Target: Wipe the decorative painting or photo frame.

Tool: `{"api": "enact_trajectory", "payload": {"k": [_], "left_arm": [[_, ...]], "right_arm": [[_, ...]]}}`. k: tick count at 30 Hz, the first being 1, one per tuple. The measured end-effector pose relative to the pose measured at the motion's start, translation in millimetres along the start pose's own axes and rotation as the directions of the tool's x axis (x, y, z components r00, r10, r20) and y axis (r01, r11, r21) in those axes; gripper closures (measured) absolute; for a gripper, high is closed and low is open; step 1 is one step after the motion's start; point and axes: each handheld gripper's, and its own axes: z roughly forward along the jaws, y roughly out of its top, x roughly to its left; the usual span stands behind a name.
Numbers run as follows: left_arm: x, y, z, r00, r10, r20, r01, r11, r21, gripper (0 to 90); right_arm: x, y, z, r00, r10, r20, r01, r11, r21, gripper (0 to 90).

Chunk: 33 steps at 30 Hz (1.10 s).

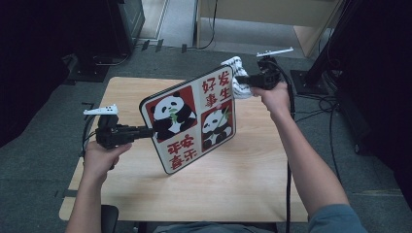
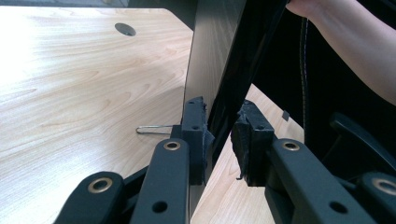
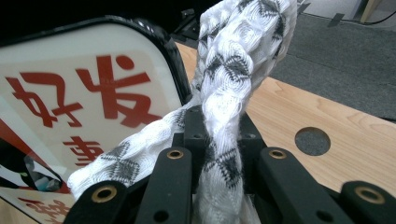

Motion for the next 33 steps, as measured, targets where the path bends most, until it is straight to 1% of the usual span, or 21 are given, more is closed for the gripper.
{"api": "enact_trajectory", "payload": {"k": [8, 15, 17, 18, 33], "left_arm": [[0.4, 0.0, 0.1, 1.0, 0.0, -0.001, 0.0, 1.0, 0.0, 75.9], [0.3, 0.0, 0.2, 1.0, 0.0, -0.003, 0.0, 1.0, -0.001, 75.9], [0.5, -0.1, 0.2, 1.0, 0.0, -0.002, 0.0, 1.0, -0.001, 75.9], [0.7, -0.1, 0.2, 1.0, 0.0, -0.001, 0.0, 1.0, -0.002, 75.8], [1.1, -0.4, 0.3, 1.0, -0.002, -0.004, 0.002, 1.0, -0.004, 75.7]], "right_arm": [[-2.5, -13.2, 4.4, 1.0, 0.001, 0.008, -0.001, 1.0, 0.02, 81.3], [-4.9, -19.7, 7.3, 1.0, 0.007, 0.006, -0.007, 0.999, 0.034, 81.3], [-5.1, -20.9, 8.0, 0.9999, 0.011, 0.008, -0.012, 0.999, 0.045, 81.3], [-5.4, -21.8, 8.2, 0.9999, 0.007, 0.008, -0.007, 0.999, 0.043, 81.3], [-10.8, -38.3, 14.2, 0.9998, 0.016, 0.008, -0.017, 0.997, 0.072, 81.2]]}}
